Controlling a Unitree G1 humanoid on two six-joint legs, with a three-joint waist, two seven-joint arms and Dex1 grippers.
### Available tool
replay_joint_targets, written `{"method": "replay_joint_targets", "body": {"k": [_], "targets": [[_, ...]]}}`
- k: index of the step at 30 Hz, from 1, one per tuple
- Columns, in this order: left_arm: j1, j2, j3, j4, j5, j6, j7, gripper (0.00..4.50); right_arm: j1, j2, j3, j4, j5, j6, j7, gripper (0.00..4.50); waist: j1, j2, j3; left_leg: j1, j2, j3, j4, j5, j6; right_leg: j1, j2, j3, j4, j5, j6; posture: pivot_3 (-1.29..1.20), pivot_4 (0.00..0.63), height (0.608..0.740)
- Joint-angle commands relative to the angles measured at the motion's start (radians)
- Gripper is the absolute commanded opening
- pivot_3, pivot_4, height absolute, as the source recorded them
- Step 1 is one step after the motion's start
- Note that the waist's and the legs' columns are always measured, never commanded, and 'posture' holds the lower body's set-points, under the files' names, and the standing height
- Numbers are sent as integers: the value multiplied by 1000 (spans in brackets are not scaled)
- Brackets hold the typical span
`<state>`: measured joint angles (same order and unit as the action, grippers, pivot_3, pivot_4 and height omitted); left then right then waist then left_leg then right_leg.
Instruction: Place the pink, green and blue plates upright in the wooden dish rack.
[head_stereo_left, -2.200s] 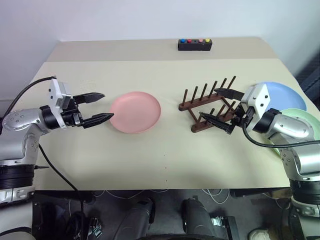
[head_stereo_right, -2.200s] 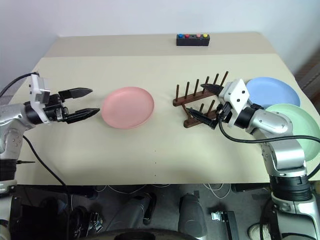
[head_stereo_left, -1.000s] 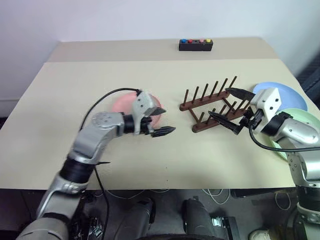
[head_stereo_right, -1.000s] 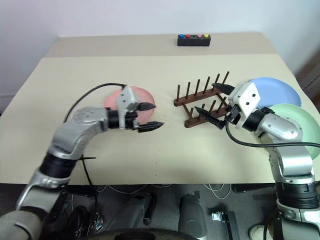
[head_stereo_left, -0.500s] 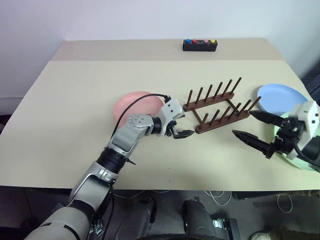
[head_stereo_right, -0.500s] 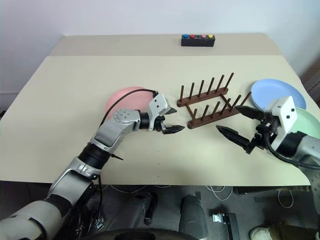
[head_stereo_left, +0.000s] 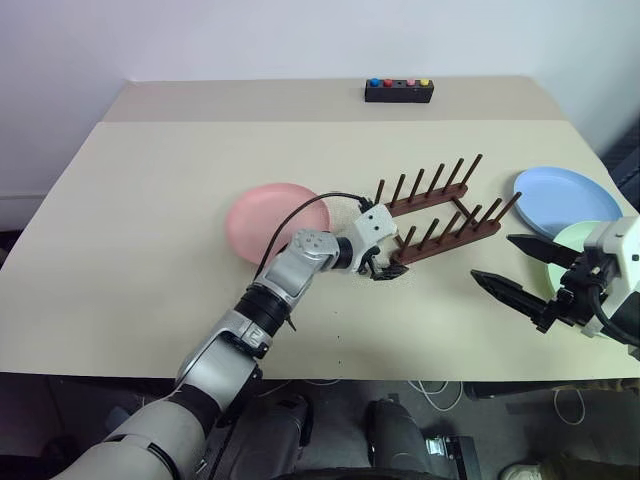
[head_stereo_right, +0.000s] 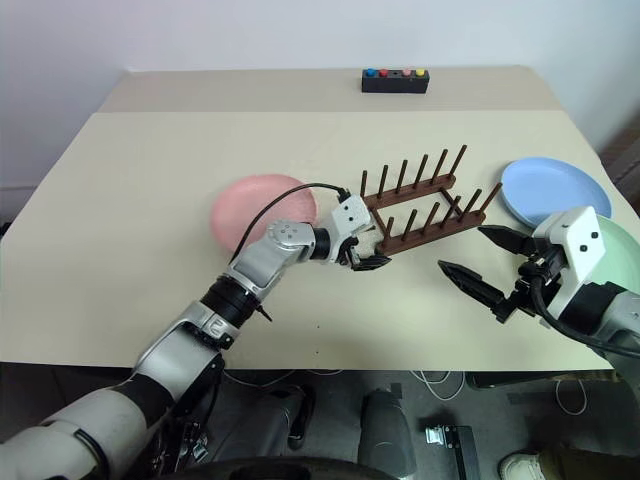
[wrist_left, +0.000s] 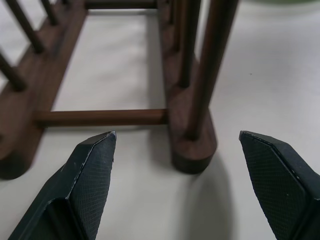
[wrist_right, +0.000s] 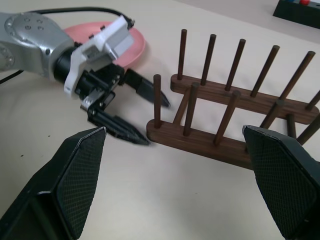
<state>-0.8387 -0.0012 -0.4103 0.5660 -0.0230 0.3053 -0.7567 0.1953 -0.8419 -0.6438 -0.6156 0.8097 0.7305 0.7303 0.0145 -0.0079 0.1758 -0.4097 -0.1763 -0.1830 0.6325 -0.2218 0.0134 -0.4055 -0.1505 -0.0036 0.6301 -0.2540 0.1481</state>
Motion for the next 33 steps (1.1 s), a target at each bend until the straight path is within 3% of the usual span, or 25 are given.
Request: {"method": "replay_joint_targets", "body": {"k": [1,3,8,17,24,30,33], "targets": [[-26,-23,3,8,18,5,3,3804,2,4,-42,-35,14,-22,-6,4492,0,0,0,0,0,0,0,0,0,0,0,0,0,0,0,0,150,740],[-22,-32,6,19,23,29,2,3185,5,4,-45,-33,8,-29,-7,4500,0,0,0,0,0,0,0,0,0,0,0,0,0,0,0,0,150,740],[-12,-39,16,10,21,56,6,746,8,2,-44,-27,4,-41,-9,4500,0,0,0,0,0,0,0,0,0,0,0,0,0,0,0,0,150,740],[-33,-5,33,-14,28,18,-14,706,-7,1,-23,-8,-15,-67,-8,4500,0,0,0,0,0,0,1,0,0,0,0,0,0,0,1,0,150,740],[-109,121,83,37,-43,-134,-276,706,-1,4,-19,4,-26,-92,7,4500,-1,0,0,0,0,0,0,0,0,0,0,0,1,0,1,0,150,740],[-111,164,45,139,8,-338,-399,706,-7,3,-8,8,-20,-93,12,4500,1,0,0,0,0,0,0,0,0,0,0,0,0,0,1,0,150,740],[-111,138,50,210,12,-407,-407,706,-12,1,0,9,-22,-97,14,4500,1,0,0,0,0,0,0,0,1,0,0,0,0,0,1,0,150,740]]}}
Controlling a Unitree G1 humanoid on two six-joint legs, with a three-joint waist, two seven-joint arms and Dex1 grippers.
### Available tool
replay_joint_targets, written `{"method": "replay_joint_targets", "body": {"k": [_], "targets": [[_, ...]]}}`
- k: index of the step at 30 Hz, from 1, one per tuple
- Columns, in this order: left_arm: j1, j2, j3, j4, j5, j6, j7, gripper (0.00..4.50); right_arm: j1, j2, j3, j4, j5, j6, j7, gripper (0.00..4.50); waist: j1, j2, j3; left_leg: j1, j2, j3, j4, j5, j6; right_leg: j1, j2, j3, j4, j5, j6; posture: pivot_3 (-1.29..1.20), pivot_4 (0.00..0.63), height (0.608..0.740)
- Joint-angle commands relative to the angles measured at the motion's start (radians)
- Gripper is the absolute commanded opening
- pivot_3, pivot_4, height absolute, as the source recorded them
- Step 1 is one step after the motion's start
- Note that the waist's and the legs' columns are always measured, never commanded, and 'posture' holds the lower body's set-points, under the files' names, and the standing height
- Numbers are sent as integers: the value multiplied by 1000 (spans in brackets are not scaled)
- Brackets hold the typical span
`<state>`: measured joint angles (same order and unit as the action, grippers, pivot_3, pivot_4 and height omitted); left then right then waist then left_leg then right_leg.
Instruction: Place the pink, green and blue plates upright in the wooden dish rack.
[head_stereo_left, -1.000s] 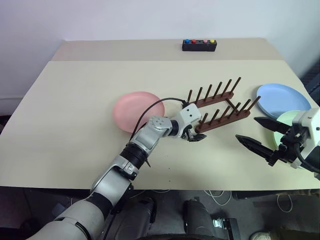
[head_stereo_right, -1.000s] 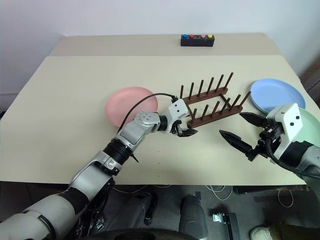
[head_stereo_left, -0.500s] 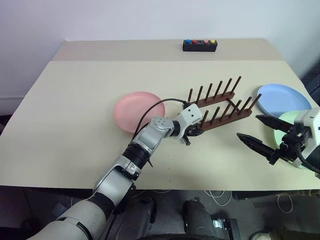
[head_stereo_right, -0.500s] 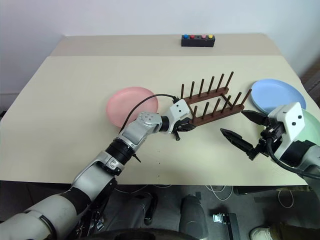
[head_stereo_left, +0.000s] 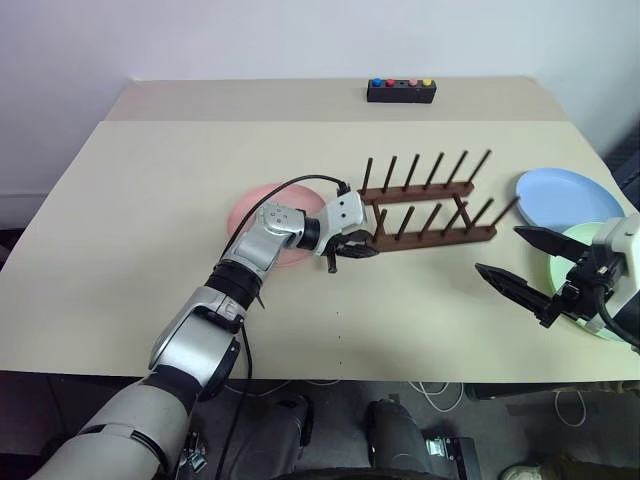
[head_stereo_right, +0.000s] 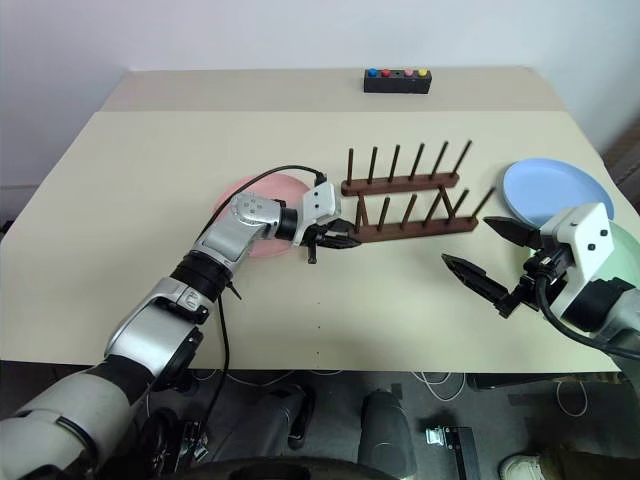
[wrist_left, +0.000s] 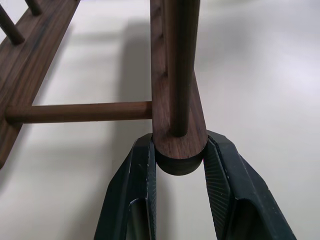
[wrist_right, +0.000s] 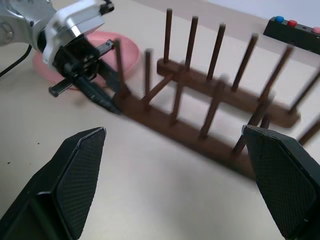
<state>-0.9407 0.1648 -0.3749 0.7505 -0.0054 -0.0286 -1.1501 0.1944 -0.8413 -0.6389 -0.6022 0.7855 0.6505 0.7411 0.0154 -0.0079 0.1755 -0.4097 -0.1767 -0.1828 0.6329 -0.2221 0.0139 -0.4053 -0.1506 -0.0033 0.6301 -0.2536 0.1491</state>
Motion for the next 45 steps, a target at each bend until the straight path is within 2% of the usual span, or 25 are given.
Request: {"method": "replay_joint_targets", "body": {"k": [1,5,7,14,15,18,20,25,28,29,31,34,35,36,39,40,45], "targets": [[-11,-35,18,39,-9,-85,-23,706,-11,-1,-4,-5,2,-16,4,4500,0,0,0,0,0,0,0,0,0,0,0,0,0,0,0,0,150,740],[-26,-54,27,95,7,-87,-12,706,-10,-2,-5,-8,3,-16,5,4500,-2,0,0,0,0,0,0,0,0,0,0,0,0,0,0,0,150,740],[-44,-66,50,125,-9,-23,-9,706,-10,-1,-3,-11,3,-17,4,4500,-4,0,0,0,0,0,0,0,0,0,0,0,0,0,0,0,150,740],[-56,-64,69,147,23,-4,57,4131,-16,1,14,-10,-4,-22,3,4500,-2,0,0,0,0,0,0,0,0,0,0,0,1,0,0,0,150,740],[-54,-64,77,136,13,13,56,4445,-17,2,17,-10,-4,-22,3,4500,-2,0,0,0,0,0,0,0,0,0,0,0,1,0,0,0,150,740],[-46,-49,99,50,-31,105,15,4445,-23,2,31,-12,1,-19,5,4500,-3,0,0,0,0,0,0,0,0,0,0,0,1,0,0,0,150,740],[-38,-17,132,-79,-90,242,-27,4445,-32,5,40,-12,16,-13,5,4500,-4,0,0,0,0,0,0,0,0,0,0,0,1,0,0,0,150,740],[-12,159,196,-419,-190,603,-64,4445,-74,19,104,16,4,-19,1,4500,-18,0,0,1,1,-1,0,0,0,-1,1,0,2,0,0,0,150,740],[28,261,230,-581,-273,751,-94,3213,-100,21,128,40,22,-7,10,3695,-23,1,0,1,0,-1,0,0,0,-1,1,1,2,0,0,0,150,740],[45,291,232,-635,-305,796,-115,2621,-106,19,131,48,23,-3,13,3107,-24,1,-1,1,0,-1,0,0,0,-1,1,1,2,0,0,0,150,740],[98,350,235,-759,-427,931,-191,1657,-98,-4,158,67,-5,0,36,2222,-26,1,-1,1,0,-1,0,0,0,0,1,1,2,0,0,0,150,740],[149,338,195,-819,-461,970,-160,114,-75,-35,204,94,-66,-4,54,696,-14,1,-1,1,0,-2,0,0,0,0,1,1,2,0,0,0,150,740],[163,318,176,-831,-457,960,-137,0,-72,-39,214,101,-80,-1,51,112,-8,1,-1,1,0,-2,0,0,0,0,1,1,2,0,0,0,150,740],[173,292,163,-839,-461,967,-110,0,-70,-42,223,107,-94,1,47,44,-3,1,-1,1,0,-2,1,0,0,1,1,1,2,0,0,0,150,740],[210,180,136,-841,-500,993,-48,0,-46,-52,255,111,-157,-16,45,44,2,1,0,1,0,-1,1,0,0,1,1,1,1,0,0,0,150,740],[224,148,97,-813,-474,964,-29,0,-38,-55,274,116,-184,-12,32,44,0,1,0,1,0,-1,1,0,0,1,1,1,0,0,0,0,150,740],[227,65,-8,-744,-411,885,23,0,-15,-58,300,140,-287,-26,-2,44,-4,1,-1,1,0,0,0,0,0,0,0,2,1,0,0,0,150,740]]}}
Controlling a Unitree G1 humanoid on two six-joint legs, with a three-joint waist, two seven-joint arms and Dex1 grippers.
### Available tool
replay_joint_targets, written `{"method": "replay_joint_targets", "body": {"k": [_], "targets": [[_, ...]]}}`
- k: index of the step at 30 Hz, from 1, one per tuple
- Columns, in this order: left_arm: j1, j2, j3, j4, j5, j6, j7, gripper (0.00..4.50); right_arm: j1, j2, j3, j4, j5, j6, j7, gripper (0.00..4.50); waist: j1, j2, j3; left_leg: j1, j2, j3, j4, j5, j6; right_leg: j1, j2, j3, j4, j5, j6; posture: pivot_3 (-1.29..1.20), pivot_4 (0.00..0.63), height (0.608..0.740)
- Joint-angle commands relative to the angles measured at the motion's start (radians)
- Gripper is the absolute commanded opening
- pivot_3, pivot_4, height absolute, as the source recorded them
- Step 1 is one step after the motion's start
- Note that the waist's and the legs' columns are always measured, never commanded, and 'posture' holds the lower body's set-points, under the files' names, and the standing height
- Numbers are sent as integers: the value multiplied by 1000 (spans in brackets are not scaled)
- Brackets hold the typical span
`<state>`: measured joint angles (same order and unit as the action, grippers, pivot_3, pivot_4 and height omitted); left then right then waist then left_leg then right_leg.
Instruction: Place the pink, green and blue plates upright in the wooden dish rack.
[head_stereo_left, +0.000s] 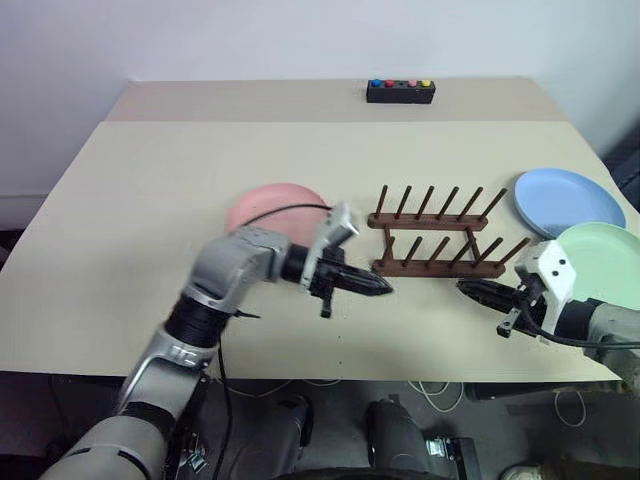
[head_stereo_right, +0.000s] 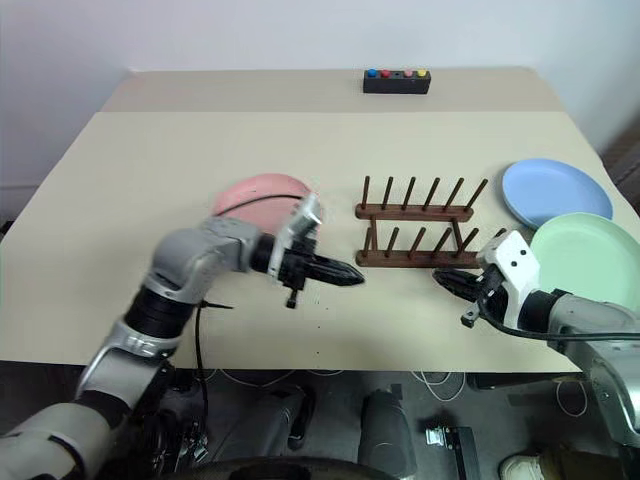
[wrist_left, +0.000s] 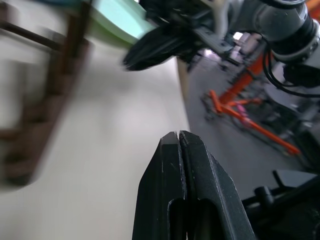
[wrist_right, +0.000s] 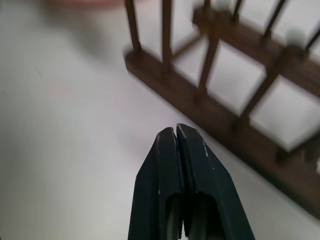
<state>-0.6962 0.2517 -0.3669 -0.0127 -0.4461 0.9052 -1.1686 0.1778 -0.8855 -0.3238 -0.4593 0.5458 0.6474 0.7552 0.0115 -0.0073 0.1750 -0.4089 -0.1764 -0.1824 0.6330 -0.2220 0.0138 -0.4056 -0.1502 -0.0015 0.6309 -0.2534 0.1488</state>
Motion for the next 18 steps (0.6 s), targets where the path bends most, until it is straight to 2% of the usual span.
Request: {"method": "replay_joint_targets", "body": {"k": [1,5,7,12,18], "targets": [[-24,-38,-25,42,43,-58,63,0,5,-11,-17,-1,-55,-20,-20,44,0,1,0,0,0,1,0,0,0,0,0,0,0,0,0,0,150,740],[-34,-92,-71,138,122,-142,137,0,15,-1,-11,5,-109,-44,-34,44,2,1,0,0,0,1,0,0,0,0,0,1,0,0,0,0,150,740],[-55,-145,-91,215,203,-216,243,0,-2,18,8,14,-134,-33,-70,44,3,0,0,0,0,1,0,0,0,0,0,1,-1,0,0,0,150,740],[-67,-215,-128,295,331,-334,375,0,-43,40,51,57,-196,-44,-113,44,2,0,0,0,0,1,0,0,0,0,0,1,-1,0,0,0,150,740],[-67,-243,-133,343,395,-410,421,0,-91,59,93,123,-258,-83,-133,44,2,1,0,0,0,2,0,0,0,0,0,1,0,0,0,0,150,740]]}}
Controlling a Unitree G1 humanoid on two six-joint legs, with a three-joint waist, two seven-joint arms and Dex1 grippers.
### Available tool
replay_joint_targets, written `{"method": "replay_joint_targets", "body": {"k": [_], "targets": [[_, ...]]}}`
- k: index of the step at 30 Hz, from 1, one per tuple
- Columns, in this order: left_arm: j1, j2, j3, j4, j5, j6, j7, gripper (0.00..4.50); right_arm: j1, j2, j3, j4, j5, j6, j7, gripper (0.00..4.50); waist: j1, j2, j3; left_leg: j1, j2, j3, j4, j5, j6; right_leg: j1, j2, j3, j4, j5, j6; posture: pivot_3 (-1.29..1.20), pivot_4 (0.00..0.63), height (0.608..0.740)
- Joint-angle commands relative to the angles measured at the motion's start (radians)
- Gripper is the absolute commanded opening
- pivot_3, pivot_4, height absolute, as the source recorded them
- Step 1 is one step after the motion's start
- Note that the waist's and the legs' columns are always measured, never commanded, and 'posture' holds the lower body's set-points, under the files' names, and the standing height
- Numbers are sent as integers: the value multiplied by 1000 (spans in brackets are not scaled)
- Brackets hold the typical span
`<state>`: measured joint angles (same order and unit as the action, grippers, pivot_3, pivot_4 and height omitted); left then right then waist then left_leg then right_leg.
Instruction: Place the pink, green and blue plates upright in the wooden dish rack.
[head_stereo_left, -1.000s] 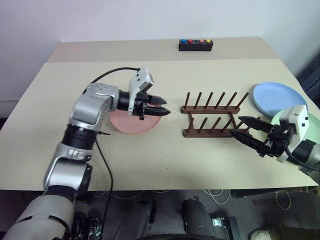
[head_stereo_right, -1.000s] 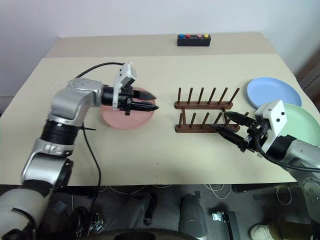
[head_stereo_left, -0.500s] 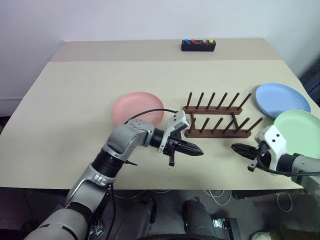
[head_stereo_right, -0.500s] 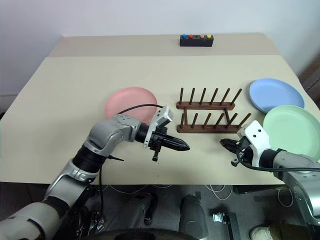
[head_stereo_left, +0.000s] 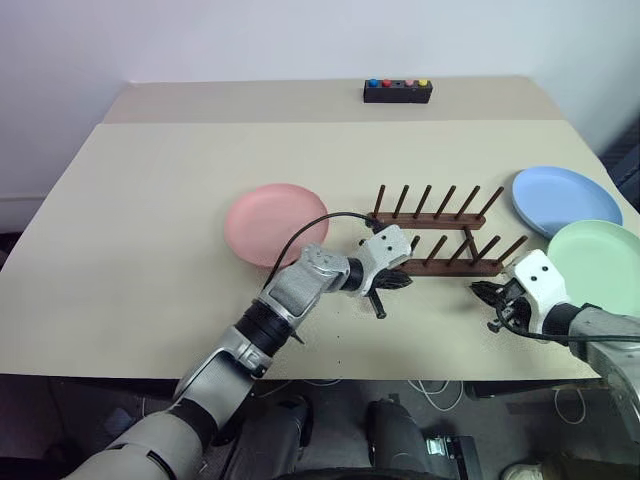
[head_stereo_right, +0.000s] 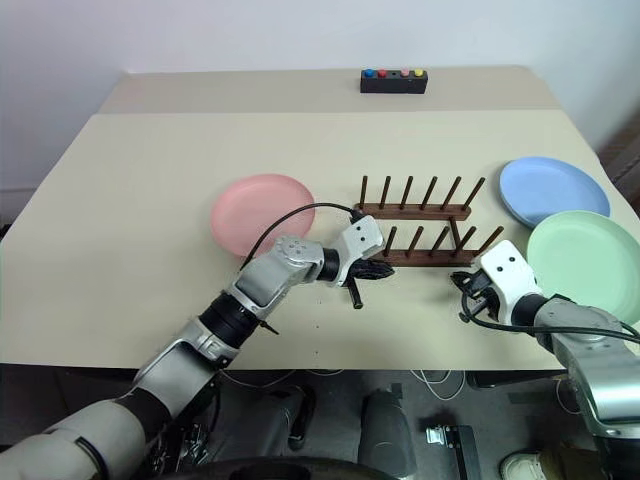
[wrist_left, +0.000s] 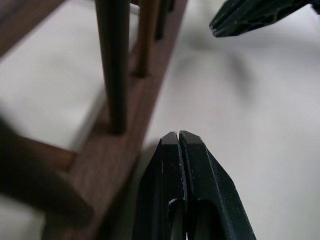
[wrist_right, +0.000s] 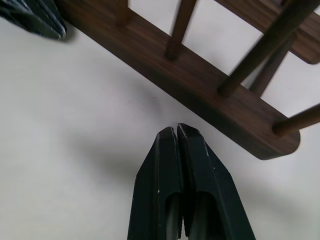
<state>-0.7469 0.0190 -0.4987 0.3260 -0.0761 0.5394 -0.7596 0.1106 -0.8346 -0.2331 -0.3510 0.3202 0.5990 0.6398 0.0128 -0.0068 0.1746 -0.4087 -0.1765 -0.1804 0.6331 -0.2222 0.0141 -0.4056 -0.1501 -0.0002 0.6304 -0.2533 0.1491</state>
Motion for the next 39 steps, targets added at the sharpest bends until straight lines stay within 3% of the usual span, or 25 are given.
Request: {"method": "replay_joint_targets", "body": {"k": [1,28,39], "targets": [[-16,-14,5,10,27,-41,16,0,-39,11,12,33,-50,-42,-29,44,1,0,0,0,0,0,0,0,0,0,0,0,0,0,0,0,150,740],[-261,-52,195,550,85,-350,103,0,-464,108,200,521,-269,-325,-46,44,-5,0,0,0,-1,0,1,0,-1,0,0,0,1,1,2,0,150,740],[-320,-78,235,694,108,-442,110,0,-535,141,220,629,-300,-393,-45,44,-7,0,0,0,-1,0,1,4,-6,0,0,0,2,1,2,0,150,740]]}}
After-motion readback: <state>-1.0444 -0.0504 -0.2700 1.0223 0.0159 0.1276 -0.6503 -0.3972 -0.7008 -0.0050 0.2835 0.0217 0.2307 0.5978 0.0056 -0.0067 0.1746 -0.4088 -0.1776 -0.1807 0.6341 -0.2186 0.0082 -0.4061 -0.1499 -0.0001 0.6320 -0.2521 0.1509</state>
